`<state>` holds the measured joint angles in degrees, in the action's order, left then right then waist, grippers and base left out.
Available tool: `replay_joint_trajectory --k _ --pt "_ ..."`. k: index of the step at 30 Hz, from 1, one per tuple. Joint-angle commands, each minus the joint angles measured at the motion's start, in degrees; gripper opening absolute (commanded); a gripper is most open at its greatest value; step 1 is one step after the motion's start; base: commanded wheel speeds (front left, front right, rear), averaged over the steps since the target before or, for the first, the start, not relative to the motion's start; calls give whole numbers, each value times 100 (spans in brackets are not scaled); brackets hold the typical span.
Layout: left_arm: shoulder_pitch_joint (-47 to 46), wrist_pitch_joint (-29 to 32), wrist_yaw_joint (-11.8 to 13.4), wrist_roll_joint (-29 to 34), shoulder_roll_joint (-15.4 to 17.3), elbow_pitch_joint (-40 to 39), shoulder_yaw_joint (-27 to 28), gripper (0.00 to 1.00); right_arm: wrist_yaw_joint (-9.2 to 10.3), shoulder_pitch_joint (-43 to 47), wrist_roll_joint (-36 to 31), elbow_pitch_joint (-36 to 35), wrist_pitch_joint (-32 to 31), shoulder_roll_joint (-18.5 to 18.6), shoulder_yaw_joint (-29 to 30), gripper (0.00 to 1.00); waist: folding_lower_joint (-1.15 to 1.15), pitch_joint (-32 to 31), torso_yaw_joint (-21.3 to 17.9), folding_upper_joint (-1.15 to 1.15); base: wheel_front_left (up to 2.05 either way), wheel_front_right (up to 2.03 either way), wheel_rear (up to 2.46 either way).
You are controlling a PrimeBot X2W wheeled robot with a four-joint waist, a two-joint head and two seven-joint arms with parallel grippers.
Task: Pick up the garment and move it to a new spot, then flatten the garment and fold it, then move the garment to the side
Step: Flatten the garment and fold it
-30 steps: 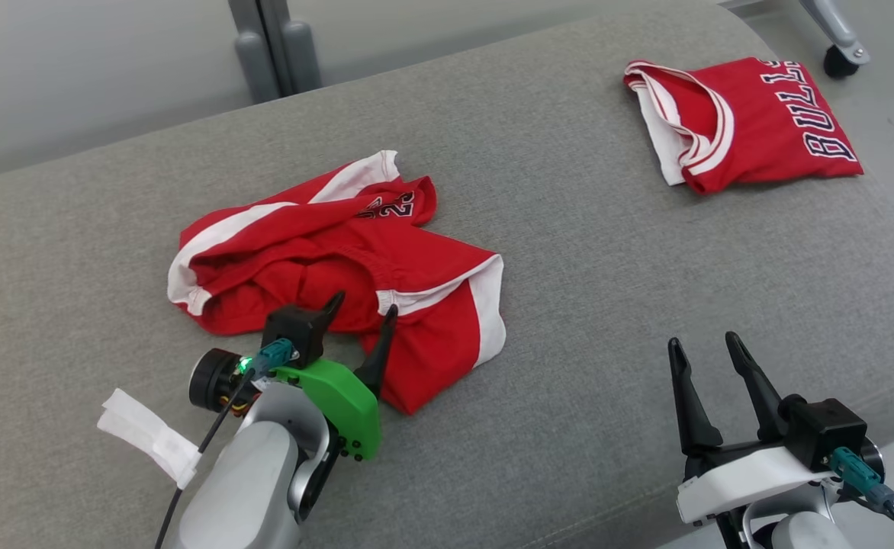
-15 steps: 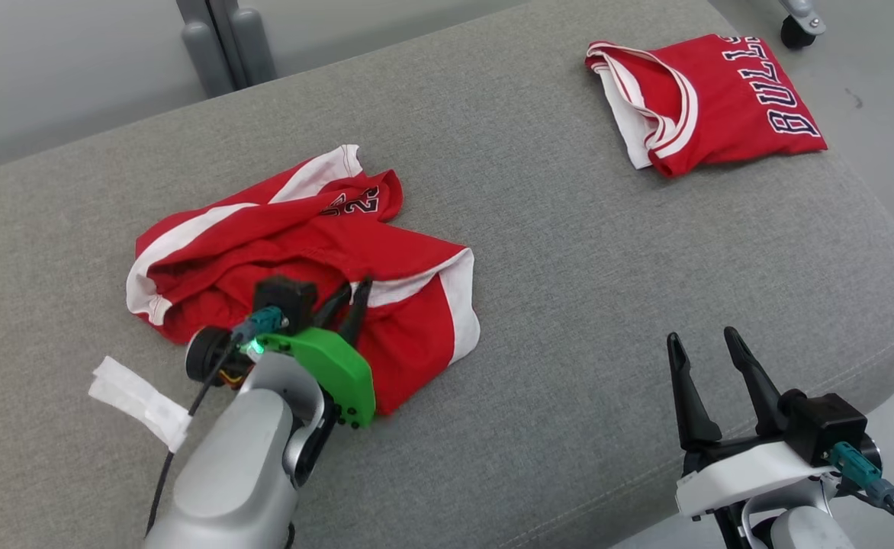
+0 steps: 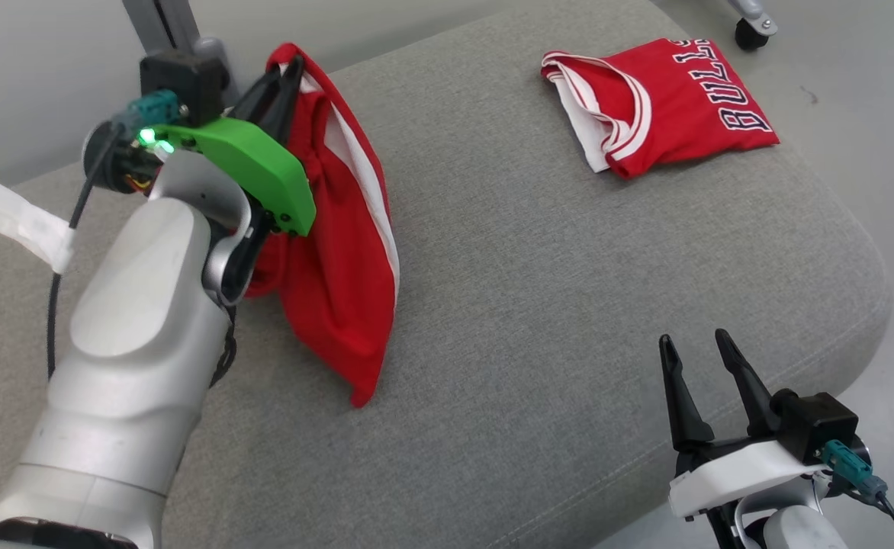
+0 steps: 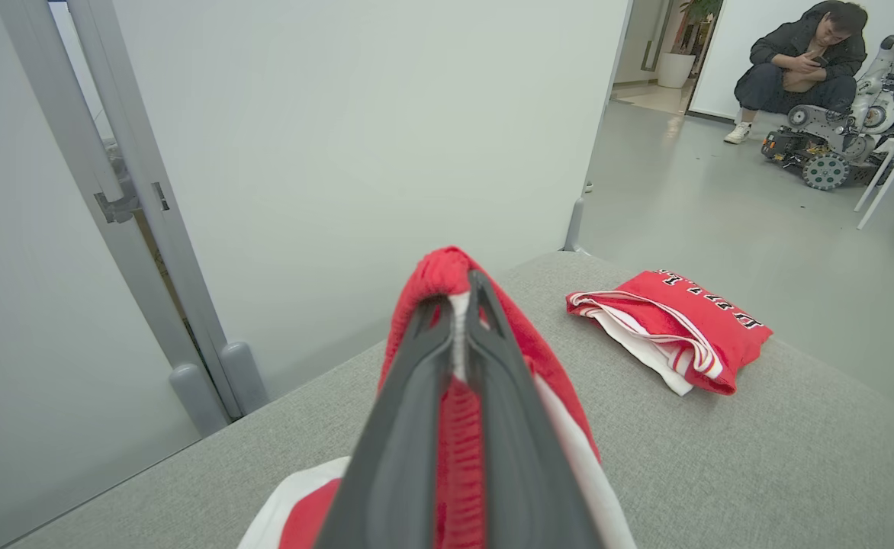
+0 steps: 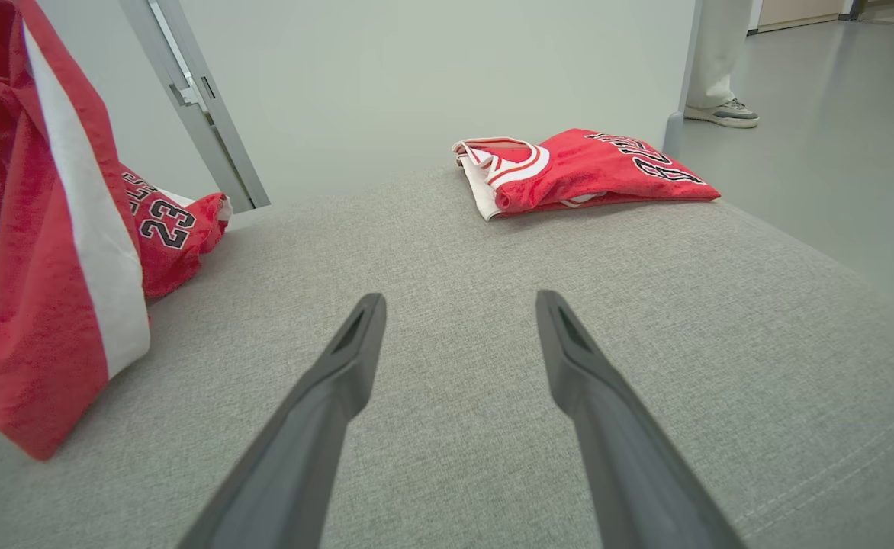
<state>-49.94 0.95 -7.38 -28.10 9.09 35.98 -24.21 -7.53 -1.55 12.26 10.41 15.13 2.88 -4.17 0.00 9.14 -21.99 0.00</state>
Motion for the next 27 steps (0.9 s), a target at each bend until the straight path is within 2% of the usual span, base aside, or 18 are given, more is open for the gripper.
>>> replay_joint_trajectory --k 1,8,13,19,27 --pt "-185 1 -15 14 72 68 8 0 9 24 25 28 1 2 -5 100 0 -105 -149 0 0 0 0" --pt "-785 -170 -15 -204 174 129 -171 0 9 131 20 52 1 3 94 100 0 -225 -282 0 0 0 0" --pt "-550 -310 -15 -540 222 -230 -530 0 9 277 -85 44 1 2 257 100 0 -325 -107 0 0 0 0" --pt "485 -316 -16 -1272 439 -1413 -1316 0 9 462 -239 54 1 4 445 100 0 -532 383 0 0 0 0" --pt "2774 -428 36 -1871 1121 -2964 -1994 0 9 664 -407 96 1 5 637 100 0 -770 1158 0 0 0 0"
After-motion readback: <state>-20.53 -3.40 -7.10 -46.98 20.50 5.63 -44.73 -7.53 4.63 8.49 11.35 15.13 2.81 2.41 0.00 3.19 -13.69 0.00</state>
